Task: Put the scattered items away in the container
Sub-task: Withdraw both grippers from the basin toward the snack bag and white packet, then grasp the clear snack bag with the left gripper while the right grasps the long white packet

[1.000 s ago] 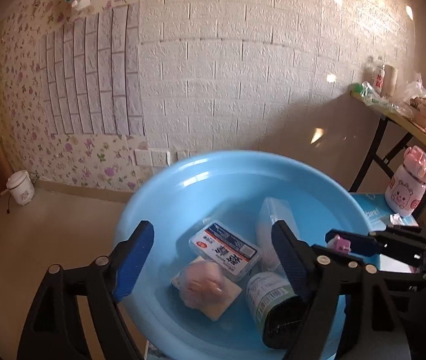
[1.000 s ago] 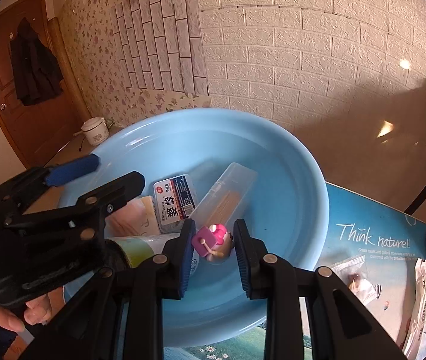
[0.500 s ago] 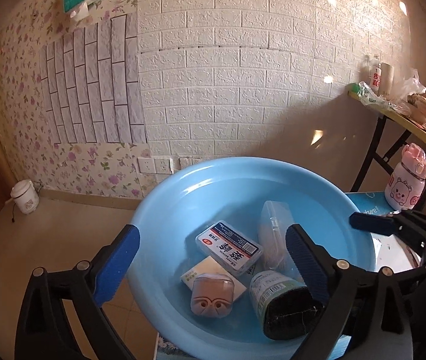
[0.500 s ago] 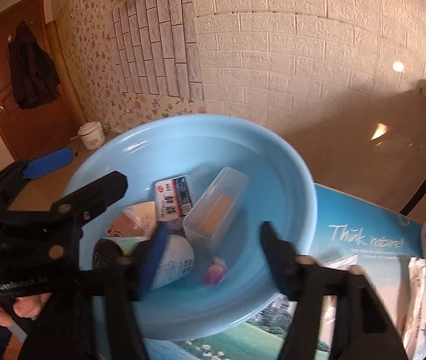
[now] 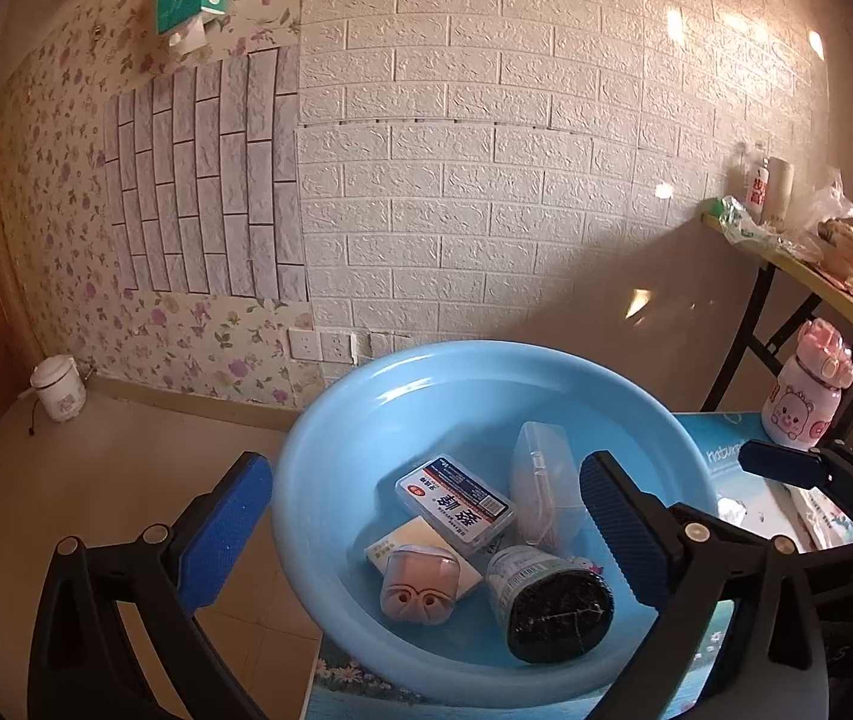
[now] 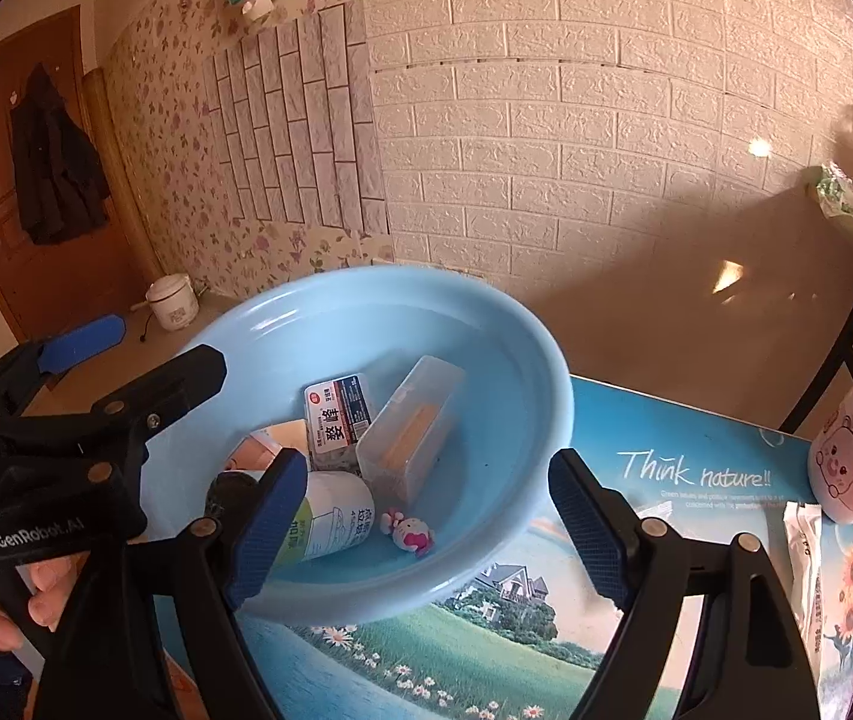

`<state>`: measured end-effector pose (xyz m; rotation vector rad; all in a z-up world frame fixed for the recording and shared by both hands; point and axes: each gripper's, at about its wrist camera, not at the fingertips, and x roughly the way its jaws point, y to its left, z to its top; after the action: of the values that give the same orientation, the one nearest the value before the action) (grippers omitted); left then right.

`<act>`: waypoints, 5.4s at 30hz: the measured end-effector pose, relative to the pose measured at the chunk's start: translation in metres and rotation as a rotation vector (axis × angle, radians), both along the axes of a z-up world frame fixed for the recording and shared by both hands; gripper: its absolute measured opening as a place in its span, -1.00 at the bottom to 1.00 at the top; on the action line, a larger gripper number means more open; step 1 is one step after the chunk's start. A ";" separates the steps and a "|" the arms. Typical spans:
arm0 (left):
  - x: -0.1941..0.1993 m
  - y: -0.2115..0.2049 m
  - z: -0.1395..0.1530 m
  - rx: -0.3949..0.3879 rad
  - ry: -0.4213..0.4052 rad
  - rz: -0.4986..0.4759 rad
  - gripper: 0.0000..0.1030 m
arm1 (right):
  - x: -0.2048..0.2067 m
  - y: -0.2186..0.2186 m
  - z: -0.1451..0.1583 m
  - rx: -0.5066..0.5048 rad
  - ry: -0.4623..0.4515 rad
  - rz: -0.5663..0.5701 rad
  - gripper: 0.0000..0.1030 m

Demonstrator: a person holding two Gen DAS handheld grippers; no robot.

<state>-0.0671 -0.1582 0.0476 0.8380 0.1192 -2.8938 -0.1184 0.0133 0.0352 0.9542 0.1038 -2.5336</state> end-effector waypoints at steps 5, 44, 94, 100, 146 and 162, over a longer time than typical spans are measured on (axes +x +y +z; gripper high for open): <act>0.013 0.009 0.005 0.001 0.000 0.019 1.00 | 0.016 0.021 0.010 -0.034 0.004 -0.057 0.64; 0.089 0.145 0.034 -0.014 0.077 -0.182 1.00 | 0.154 0.186 0.036 -0.084 0.115 -0.337 0.75; 0.003 0.235 -0.062 -0.065 -0.143 -0.284 1.00 | 0.088 0.262 -0.063 -0.072 -0.065 -0.471 0.70; -0.029 0.239 -0.071 -0.018 -0.184 -0.256 1.00 | 0.075 0.266 -0.078 -0.074 -0.096 -0.465 0.70; -0.098 0.218 -0.118 0.066 -0.355 -0.415 -0.67 | -0.006 0.266 -0.107 0.000 -0.184 -0.443 0.70; -0.064 0.208 -0.110 0.083 -0.316 -0.426 -0.68 | -0.001 0.253 -0.110 0.108 -0.158 -0.414 0.18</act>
<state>-0.1310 0.0499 -0.0621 1.4860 0.0319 -3.0958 -0.1194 0.2660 -0.0752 1.3331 -0.0063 -2.8312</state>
